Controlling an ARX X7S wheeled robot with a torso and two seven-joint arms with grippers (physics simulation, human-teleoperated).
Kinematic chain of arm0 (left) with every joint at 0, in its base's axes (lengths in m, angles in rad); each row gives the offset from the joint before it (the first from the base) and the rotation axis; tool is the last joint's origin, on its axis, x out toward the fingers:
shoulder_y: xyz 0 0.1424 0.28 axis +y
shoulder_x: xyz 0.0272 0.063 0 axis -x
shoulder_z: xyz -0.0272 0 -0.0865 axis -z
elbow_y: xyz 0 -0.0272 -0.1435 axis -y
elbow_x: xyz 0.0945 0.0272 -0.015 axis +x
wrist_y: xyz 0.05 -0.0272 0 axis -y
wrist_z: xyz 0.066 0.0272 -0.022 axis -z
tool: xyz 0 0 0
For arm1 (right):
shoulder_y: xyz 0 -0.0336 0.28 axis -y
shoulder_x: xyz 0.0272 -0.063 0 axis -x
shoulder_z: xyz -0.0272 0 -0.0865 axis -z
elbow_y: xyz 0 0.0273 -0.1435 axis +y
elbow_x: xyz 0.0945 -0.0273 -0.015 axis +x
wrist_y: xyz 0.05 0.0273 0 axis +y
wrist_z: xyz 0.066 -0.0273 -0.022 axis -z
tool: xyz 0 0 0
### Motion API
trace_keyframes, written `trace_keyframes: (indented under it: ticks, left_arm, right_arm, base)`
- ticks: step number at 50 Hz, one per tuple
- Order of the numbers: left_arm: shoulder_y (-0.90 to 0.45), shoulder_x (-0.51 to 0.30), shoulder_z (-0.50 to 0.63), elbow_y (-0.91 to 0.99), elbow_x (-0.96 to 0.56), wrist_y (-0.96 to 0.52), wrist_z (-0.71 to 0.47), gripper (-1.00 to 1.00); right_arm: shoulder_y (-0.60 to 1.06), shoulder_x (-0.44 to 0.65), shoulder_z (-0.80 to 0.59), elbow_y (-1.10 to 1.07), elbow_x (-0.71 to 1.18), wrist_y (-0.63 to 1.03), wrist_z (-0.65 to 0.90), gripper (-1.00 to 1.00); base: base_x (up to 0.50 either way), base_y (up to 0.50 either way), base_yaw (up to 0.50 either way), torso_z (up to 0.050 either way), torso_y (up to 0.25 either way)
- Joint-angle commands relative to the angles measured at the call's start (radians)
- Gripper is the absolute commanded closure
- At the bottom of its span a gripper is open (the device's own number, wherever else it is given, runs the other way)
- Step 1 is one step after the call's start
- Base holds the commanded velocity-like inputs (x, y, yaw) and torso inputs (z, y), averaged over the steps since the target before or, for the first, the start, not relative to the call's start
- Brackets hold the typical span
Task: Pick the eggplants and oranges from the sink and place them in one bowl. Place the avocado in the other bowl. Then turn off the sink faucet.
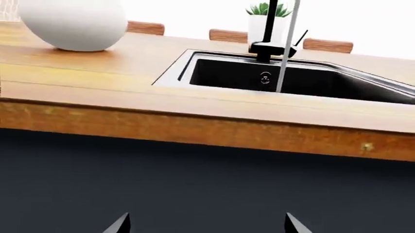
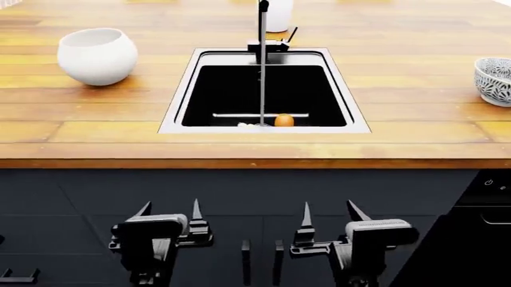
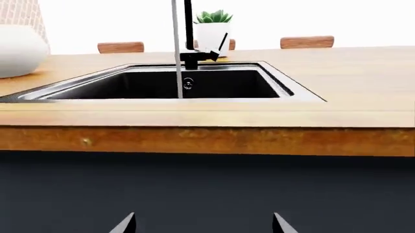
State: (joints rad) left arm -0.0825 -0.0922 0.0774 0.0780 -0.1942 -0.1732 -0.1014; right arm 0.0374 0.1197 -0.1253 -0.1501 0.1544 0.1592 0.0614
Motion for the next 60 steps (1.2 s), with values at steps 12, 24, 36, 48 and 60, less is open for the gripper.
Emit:
trace_keyframes:
  ticks: [12, 24, 36, 48, 60]
  left_arm:
    - [-1.050, 0.083, -0.010, -0.657, -0.061, -0.294, -0.202, -1.00]
    - [-1.346, 0.091, 0.228, -1.377, -0.223, 0.068, -0.195, -1.00]
    - [-1.354, 0.077, 0.236, -1.381, -0.251, 0.064, -0.189, -1.00]
    - [-1.351, 0.076, 0.224, -1.377, -0.243, 0.057, -0.185, -1.00]
    - [-1.347, 0.072, 0.225, -1.365, -0.244, 0.048, -0.178, -1.00]
  right_arm:
    - [0.965, 0.064, -0.006, 0.388, 0.076, 0.551, -0.054, -1.00]
    - [1.228, 0.007, -0.053, 1.002, 0.019, 0.266, -0.111, -1.00]
    - [1.204, 0.016, -0.063, 0.957, 0.028, 0.302, -0.119, -1.00]
    - [1.190, 0.021, -0.065, 0.954, 0.034, 0.304, -0.113, -1.00]
    - [1.171, 0.034, -0.059, 0.910, 0.050, 0.336, -0.112, -1.00]
  base:
    - [0.00, 0.00, 0.00, 0.000, 0.000]
    - [0.14, 0.00, 0.00, 0.000, 0.000]
    - [0.50, 0.00, 0.00, 0.000, 0.000]
    - [0.50, 0.00, 0.00, 0.000, 0.000]
    - [0.50, 0.00, 0.00, 0.000, 0.000]
